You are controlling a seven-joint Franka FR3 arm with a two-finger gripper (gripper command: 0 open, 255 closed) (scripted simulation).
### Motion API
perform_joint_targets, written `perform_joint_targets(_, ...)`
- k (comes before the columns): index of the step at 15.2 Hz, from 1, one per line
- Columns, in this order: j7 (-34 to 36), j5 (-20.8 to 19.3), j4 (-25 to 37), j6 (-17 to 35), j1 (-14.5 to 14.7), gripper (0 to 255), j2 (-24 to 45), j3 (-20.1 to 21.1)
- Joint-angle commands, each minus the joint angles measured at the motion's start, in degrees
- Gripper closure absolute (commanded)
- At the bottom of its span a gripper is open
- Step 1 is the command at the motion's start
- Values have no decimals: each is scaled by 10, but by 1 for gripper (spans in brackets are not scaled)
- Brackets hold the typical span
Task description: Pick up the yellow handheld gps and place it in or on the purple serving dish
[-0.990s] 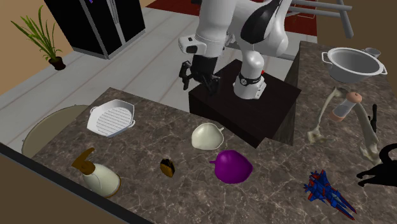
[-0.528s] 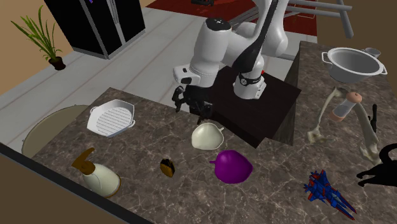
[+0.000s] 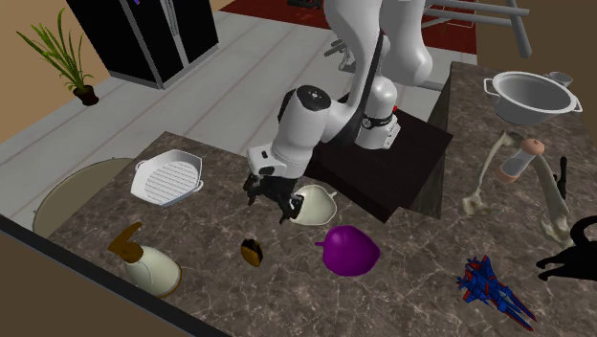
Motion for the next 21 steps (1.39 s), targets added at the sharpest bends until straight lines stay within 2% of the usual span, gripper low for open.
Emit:
perform_joint_targets(1, 51, -65, 32, 22, 15, 0, 48, -20)
perform_joint_targets(3, 92, -115, 69, 39, 36, 0, 97, -46)
perform_joint_targets(6, 138, -167, 128, 61, 70, 0, 165, -84)
perform_joint_targets(14, 159, -185, 176, 86, 83, 0, 233, -109)
perform_joint_targets(21, 159, -185, 175, 86, 83, 0, 233, -109)
